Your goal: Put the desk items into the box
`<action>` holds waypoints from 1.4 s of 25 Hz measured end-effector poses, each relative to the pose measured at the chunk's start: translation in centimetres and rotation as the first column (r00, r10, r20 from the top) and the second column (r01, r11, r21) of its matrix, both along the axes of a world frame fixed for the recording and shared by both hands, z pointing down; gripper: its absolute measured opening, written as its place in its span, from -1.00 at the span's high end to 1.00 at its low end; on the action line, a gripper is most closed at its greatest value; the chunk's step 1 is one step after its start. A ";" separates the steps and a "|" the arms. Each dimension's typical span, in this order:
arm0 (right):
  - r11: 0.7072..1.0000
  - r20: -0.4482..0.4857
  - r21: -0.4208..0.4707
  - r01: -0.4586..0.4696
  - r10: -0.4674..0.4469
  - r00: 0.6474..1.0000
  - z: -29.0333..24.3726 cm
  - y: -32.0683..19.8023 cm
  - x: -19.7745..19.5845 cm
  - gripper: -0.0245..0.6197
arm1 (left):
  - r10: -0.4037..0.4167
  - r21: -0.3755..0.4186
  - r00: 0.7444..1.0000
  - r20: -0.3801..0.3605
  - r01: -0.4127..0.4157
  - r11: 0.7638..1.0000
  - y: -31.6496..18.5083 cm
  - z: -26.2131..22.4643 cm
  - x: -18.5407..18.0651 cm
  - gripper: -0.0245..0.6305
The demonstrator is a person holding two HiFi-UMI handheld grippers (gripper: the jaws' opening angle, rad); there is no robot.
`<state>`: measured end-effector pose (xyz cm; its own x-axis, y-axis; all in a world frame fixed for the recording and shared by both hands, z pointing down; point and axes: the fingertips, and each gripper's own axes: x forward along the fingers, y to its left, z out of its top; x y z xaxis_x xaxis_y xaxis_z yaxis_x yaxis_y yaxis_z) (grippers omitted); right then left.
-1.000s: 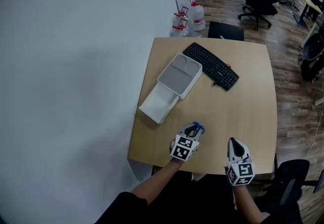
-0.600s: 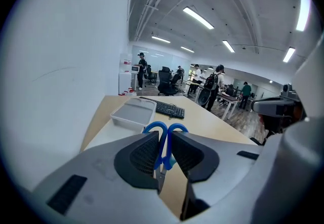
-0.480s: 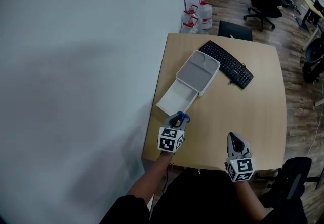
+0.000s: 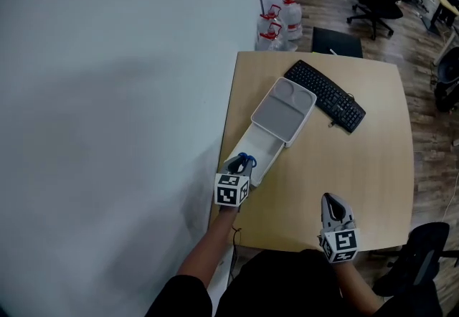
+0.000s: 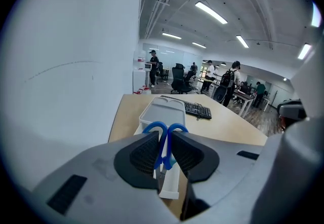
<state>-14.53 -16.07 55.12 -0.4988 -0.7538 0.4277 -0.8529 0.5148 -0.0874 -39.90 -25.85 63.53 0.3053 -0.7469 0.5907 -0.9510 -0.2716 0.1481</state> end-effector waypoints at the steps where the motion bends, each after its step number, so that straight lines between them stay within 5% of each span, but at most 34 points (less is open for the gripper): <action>1: 1.000 -0.002 0.000 -0.012 0.012 1.000 0.3 -0.3 0.3 0.74 | 0.001 -0.016 1.000 0.003 -0.001 1.000 -0.2 0.7 -0.1 0.69; 13: 0.992 0.004 -0.087 -0.092 0.093 0.996 4.3 -3.6 2.3 0.74 | 0.116 -0.121 0.992 0.056 -0.109 0.987 -4.7 5.8 0.7 0.69; 26: 0.975 -0.004 -0.146 -0.165 0.167 0.986 7.2 -5.4 4.4 0.74 | 0.277 -0.314 0.948 0.158 -0.217 0.924 -6.9 14.6 3.6 0.69; 35: 0.970 0.009 -0.156 -0.188 0.192 0.981 7.2 -6.3 5.3 0.74 | 0.262 -0.396 0.952 0.156 -0.183 0.900 -7.5 18.5 3.5 0.69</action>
<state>-9.28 -22.39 62.37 -0.3642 -0.7620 0.5355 -0.9305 0.3223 -0.1742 -36.36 -33.38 81.99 0.2829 -0.3866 0.8778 -0.8923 -0.4418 0.0930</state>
